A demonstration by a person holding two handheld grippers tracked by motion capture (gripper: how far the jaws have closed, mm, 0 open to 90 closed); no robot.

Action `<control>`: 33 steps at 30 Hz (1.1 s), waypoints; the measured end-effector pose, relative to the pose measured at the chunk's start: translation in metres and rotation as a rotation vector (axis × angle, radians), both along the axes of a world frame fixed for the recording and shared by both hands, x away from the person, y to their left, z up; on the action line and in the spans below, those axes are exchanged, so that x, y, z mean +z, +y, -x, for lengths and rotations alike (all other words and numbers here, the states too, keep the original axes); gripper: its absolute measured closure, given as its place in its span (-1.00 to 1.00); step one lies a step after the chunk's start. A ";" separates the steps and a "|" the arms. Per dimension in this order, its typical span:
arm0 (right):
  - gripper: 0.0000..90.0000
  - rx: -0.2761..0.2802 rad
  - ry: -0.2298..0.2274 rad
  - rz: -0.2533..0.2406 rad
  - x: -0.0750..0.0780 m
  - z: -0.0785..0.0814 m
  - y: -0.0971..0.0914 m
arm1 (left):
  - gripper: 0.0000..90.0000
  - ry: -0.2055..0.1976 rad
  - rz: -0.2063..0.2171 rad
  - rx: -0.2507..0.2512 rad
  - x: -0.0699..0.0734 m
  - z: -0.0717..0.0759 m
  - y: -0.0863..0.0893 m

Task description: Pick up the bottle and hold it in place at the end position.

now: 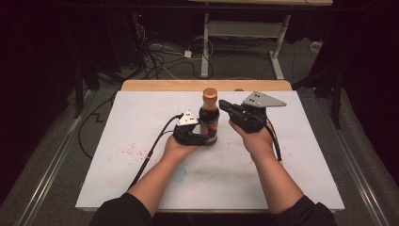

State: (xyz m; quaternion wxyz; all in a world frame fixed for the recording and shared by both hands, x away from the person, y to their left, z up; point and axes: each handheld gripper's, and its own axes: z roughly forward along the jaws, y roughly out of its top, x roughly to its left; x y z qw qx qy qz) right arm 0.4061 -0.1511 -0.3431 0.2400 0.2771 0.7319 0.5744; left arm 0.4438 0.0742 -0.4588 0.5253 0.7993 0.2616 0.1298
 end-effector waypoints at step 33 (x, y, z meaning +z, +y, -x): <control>1.00 0.026 0.061 0.047 0.021 0.000 0.012 | -0.36 -0.034 -0.033 0.017 -0.001 0.001 -0.005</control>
